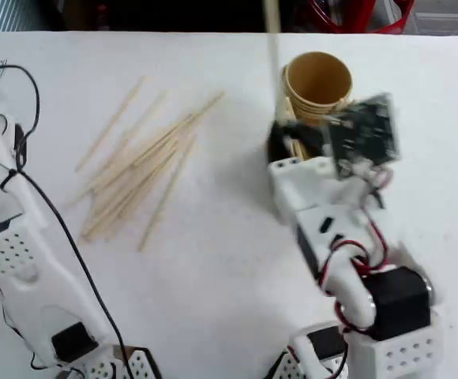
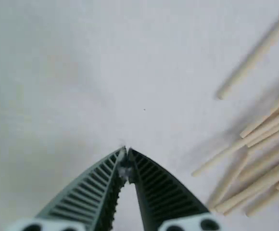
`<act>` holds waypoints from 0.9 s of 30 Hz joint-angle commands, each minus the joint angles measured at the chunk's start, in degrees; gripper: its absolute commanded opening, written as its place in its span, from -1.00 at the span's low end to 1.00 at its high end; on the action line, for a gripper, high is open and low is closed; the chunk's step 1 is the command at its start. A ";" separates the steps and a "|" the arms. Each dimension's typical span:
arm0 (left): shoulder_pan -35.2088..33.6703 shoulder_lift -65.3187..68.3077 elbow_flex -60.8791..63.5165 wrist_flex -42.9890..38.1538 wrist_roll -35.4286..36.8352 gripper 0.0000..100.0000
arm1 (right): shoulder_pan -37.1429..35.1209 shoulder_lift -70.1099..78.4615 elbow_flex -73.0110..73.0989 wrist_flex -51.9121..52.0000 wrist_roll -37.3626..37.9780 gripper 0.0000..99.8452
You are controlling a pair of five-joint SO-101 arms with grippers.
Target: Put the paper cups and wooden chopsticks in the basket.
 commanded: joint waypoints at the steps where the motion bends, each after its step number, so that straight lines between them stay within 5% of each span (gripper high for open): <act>1: 3.12 -9.63 5.63 0.79 -2.02 -0.95 | 8.84 0.31 0.53 -4.53 2.99 -0.97; 7: 6.81 -22.90 27.87 -7.82 -2.55 -0.95 | 10.24 6.73 8.70 -19.30 2.90 -0.97; 17: 7.16 -59.38 84.48 -41.58 -3.34 -0.94 | 11.56 4.26 27.34 -41.80 2.90 -0.97; 27: 6.20 -69.05 98.73 -49.14 12.40 -0.86 | 14.20 -4.62 39.65 -47.78 2.90 -0.87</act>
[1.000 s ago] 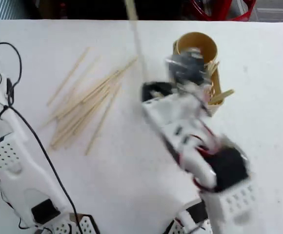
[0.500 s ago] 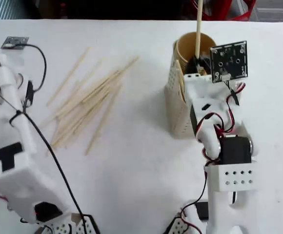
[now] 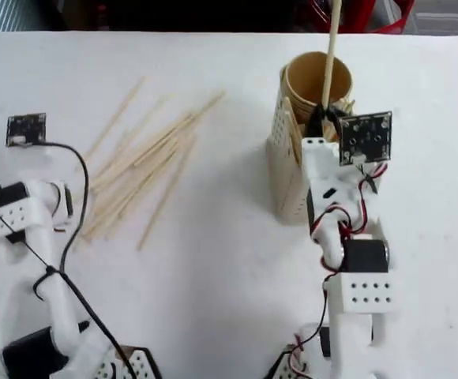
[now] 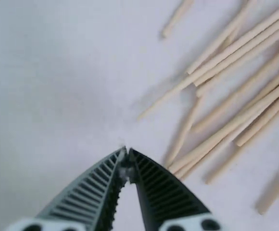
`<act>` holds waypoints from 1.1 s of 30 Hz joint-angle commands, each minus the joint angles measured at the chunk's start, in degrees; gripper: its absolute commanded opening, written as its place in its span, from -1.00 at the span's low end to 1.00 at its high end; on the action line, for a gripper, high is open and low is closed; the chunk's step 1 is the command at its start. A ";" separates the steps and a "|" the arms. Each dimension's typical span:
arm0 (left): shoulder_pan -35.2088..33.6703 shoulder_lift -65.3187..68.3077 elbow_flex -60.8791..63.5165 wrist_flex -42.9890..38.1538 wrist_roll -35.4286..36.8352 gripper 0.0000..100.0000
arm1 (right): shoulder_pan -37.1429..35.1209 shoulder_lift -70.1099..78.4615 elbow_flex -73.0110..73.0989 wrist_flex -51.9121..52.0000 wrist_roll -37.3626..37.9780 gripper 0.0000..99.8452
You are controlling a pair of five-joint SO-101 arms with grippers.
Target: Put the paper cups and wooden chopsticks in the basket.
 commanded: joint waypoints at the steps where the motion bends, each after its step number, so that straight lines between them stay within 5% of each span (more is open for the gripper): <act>1: -0.31 -2.68 3.08 -5.27 4.31 -0.84 | 0.31 -5.32 1.85 -1.27 0.70 -0.80; 5: -1.71 -2.68 6.07 -10.46 4.40 -0.83 | -0.04 -11.21 6.07 -1.19 0.70 -0.62; 13: -1.89 -2.59 7.47 -11.60 4.40 -0.83 | 0.31 -22.55 5.89 10.07 1.14 -0.70; 19: -1.89 -2.59 7.47 -11.60 4.48 -0.83 | -1.80 -19.21 -7.38 25.71 0.79 -0.70; 25: -2.07 -2.59 7.47 -11.69 4.48 -0.83 | -16.04 -3.21 -21.19 37.41 0.70 -0.70; 33: -2.15 -2.59 7.47 -11.69 4.48 -0.83 | -34.77 22.64 -25.93 35.12 -9.49 -0.70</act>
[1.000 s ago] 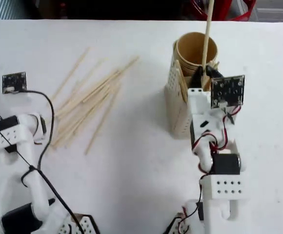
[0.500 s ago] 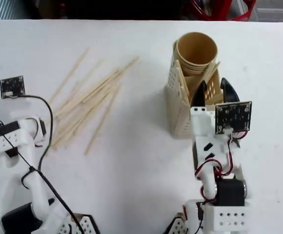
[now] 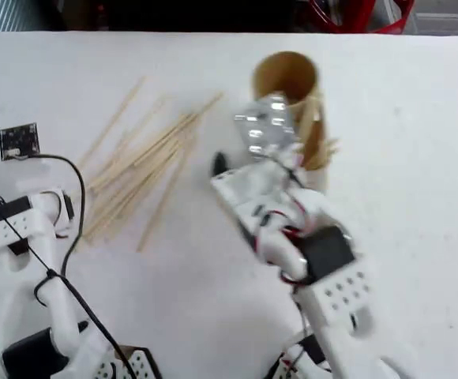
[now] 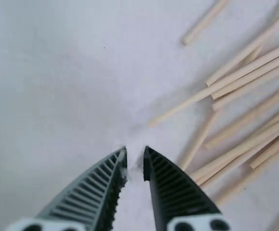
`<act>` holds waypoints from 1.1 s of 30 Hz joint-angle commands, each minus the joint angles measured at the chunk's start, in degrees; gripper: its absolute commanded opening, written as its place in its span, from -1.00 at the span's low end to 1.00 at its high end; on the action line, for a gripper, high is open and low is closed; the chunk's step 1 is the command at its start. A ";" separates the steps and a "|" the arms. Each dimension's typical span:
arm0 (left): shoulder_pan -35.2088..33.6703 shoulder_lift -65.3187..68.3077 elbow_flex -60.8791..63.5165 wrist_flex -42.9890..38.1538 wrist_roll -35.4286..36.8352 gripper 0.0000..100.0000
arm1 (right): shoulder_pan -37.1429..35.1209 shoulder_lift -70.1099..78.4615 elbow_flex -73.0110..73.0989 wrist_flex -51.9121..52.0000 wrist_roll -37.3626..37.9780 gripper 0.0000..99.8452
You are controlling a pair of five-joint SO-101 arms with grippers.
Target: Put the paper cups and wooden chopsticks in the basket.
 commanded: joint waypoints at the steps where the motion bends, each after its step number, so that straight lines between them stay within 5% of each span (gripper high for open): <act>1: -0.66 -1.98 -0.35 -1.14 0.62 -0.83 | -5.58 12.79 -2.46 -2.59 -5.36 -0.70; 11: -1.54 -2.07 -0.44 -1.14 0.62 -0.83 | -7.43 35.47 -8.53 -9.36 -12.22 -0.70; 16: -1.45 -2.07 -0.44 -1.14 0.62 -0.83 | -0.92 31.60 -8.44 -8.40 -17.14 -0.70; 33: -1.27 -2.07 -0.44 -1.05 0.62 -0.83 | 17.36 14.90 -8.70 -2.24 -12.31 -0.69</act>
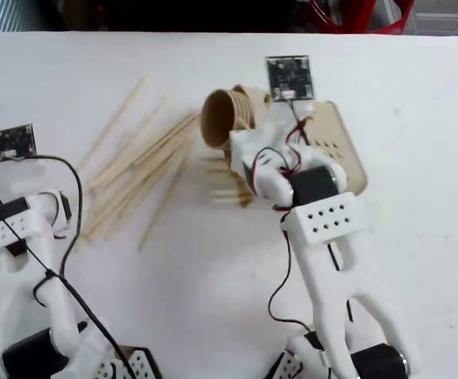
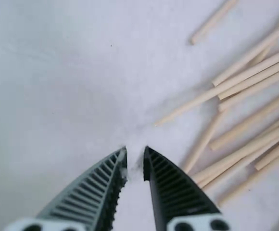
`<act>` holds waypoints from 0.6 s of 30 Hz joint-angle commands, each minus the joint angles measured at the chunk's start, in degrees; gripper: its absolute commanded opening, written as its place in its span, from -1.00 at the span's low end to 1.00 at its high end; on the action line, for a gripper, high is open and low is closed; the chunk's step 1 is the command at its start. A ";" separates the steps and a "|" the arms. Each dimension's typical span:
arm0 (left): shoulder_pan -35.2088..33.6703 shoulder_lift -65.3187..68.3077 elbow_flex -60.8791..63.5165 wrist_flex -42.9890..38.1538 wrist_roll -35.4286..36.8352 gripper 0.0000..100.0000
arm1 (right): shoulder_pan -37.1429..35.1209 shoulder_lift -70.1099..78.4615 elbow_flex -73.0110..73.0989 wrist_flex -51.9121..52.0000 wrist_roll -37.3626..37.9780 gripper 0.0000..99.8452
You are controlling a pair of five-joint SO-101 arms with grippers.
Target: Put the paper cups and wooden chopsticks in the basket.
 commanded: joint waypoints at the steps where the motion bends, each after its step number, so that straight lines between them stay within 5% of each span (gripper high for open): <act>1: -0.22 -2.07 -0.44 -1.05 0.62 -0.83 | 2.59 -2.68 -2.02 2.15 1.23 -0.69; 18: 0.75 -2.07 -0.35 -0.70 0.70 -0.83 | 24.40 -2.07 -5.27 2.15 8.88 -0.69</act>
